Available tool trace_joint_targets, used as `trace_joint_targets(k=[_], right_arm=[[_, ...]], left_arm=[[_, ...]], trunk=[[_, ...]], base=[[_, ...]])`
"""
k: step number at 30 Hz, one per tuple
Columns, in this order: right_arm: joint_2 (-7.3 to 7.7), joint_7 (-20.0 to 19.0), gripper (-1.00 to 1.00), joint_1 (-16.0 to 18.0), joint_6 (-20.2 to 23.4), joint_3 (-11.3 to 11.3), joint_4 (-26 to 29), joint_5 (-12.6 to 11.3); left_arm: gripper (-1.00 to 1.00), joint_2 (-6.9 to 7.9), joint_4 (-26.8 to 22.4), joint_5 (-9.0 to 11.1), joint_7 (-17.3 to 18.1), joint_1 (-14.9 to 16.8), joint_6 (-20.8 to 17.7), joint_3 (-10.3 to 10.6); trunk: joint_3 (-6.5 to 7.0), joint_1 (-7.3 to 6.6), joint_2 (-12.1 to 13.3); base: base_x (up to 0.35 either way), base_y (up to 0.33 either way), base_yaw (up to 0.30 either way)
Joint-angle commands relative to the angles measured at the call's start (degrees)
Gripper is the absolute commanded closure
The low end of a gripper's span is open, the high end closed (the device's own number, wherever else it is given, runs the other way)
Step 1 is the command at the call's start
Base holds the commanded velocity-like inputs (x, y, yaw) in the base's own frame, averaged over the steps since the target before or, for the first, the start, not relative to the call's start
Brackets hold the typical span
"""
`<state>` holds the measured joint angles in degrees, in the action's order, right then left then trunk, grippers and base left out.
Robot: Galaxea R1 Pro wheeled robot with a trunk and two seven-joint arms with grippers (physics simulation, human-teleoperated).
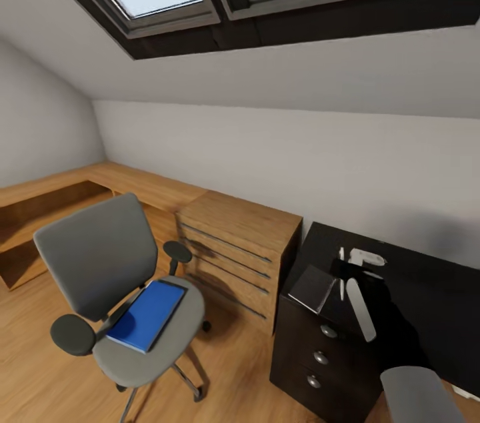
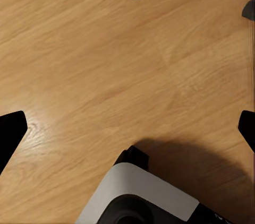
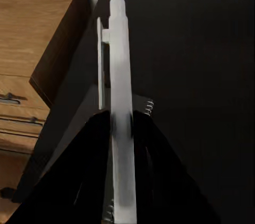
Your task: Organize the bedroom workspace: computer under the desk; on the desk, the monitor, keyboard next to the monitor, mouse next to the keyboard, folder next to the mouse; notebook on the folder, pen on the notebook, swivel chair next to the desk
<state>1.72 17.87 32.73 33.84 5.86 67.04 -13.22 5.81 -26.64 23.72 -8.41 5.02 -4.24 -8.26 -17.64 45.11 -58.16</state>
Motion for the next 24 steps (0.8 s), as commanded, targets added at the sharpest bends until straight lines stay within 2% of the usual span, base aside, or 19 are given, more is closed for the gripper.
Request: trace_joint_targets(k=[1,6,10,13,19,24], right_arm=[[0.57,0.43,1.0,0.05,-0.66,-0.24,-0.94,-0.71],[0.82,0.41,1.0,0.05,-1.19,-0.52,-2.47,-0.74],[0.83,0.14,1.0,0.05,-1.29,-0.51,-3.9,-0.76],[0.86,0.07,1.0,0.05,-3.41,-0.46,-5.86,-0.72],[2.11,-0.01,1.0,0.22,-11.82,-0.41,-15.18,-0.82],[2.22,-0.09,1.0,0.23,-12.82,-0.48,-15.64,-0.89]], left_arm=[[-1.0,0.0,-0.17,0.54,-0.2,-0.01,-0.33,0.0],[-1.0,0.0,-0.17,0.54,-0.2,-0.01,-0.33,0.0],[-1.0,0.0,-0.17,0.54,-0.2,-0.01,-0.28,0.0],[-1.0,0.0,-0.17,0.54,-0.2,-0.01,-0.25,0.0],[-1.0,0.0,-0.17,0.54,-0.2,-0.01,-0.24,0.07],[-1.0,0.0,-0.17,0.54,-0.2,-0.01,-0.24,0.09]], trunk=[[-0.04,0.0,-0.05],[0.12,0.0,-0.05],[0.16,0.0,-0.05],[0.16,0.0,-0.05],[0.17,0.0,-0.05],[0.17,0.0,-0.05]], base=[[0.0,0.0,-0.292],[0.0,0.0,-0.291],[0.0,0.0,-0.102],[0.0,0.0,-0.012],[0.0,0.0,-0.002],[0.002,0.0,0.0]])
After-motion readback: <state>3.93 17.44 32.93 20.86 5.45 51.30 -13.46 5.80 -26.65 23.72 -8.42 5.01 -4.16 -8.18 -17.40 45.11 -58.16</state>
